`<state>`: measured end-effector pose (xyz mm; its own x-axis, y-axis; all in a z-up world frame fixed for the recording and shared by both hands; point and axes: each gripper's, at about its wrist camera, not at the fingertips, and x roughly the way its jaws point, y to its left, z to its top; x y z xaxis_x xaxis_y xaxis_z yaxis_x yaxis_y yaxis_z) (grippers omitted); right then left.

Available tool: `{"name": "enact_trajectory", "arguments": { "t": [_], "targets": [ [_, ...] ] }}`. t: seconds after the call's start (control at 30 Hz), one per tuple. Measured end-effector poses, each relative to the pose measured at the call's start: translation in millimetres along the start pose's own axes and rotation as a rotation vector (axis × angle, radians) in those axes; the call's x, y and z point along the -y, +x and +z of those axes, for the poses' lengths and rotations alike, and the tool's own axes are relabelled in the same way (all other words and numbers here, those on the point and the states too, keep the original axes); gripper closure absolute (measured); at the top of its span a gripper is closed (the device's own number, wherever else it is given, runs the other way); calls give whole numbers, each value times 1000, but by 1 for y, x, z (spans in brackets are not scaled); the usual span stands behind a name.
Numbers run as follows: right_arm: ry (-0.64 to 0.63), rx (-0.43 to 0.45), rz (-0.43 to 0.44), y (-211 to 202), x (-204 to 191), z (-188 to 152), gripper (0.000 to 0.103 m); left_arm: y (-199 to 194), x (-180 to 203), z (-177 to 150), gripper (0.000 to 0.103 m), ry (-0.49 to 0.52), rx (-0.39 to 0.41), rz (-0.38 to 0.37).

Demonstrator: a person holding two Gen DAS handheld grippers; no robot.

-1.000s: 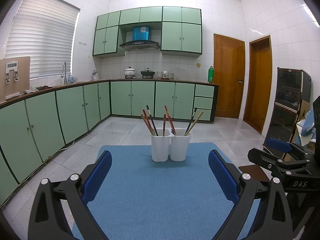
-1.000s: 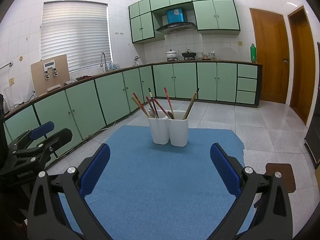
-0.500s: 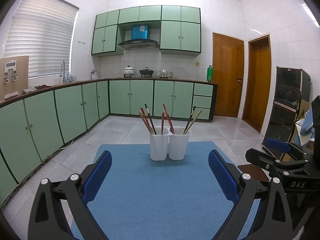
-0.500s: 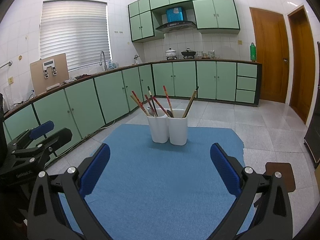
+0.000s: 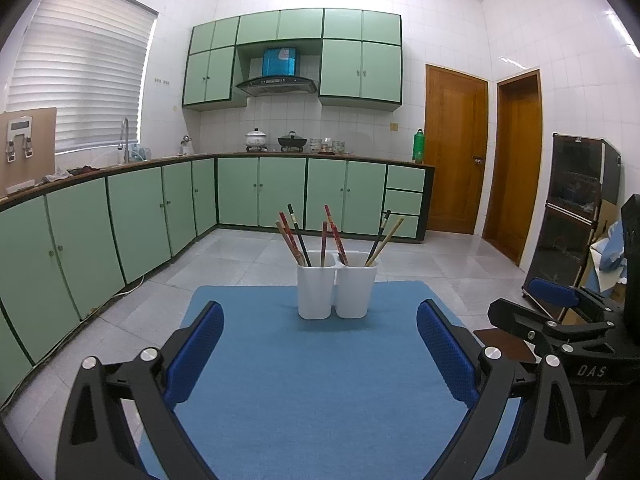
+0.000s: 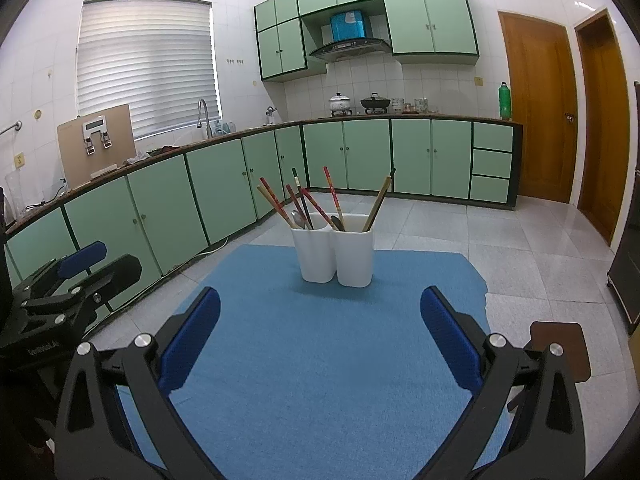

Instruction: Organize utensils

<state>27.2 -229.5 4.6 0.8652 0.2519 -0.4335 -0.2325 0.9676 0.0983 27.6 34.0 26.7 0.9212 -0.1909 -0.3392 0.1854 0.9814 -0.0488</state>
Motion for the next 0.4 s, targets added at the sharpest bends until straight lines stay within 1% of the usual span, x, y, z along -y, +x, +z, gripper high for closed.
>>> {"name": "enact_trajectory", "arguments": {
  "t": [0.4],
  "targets": [
    [3, -3, -1, 1, 2, 1, 6, 2, 1, 1, 8, -1, -16, 3]
  ]
}}
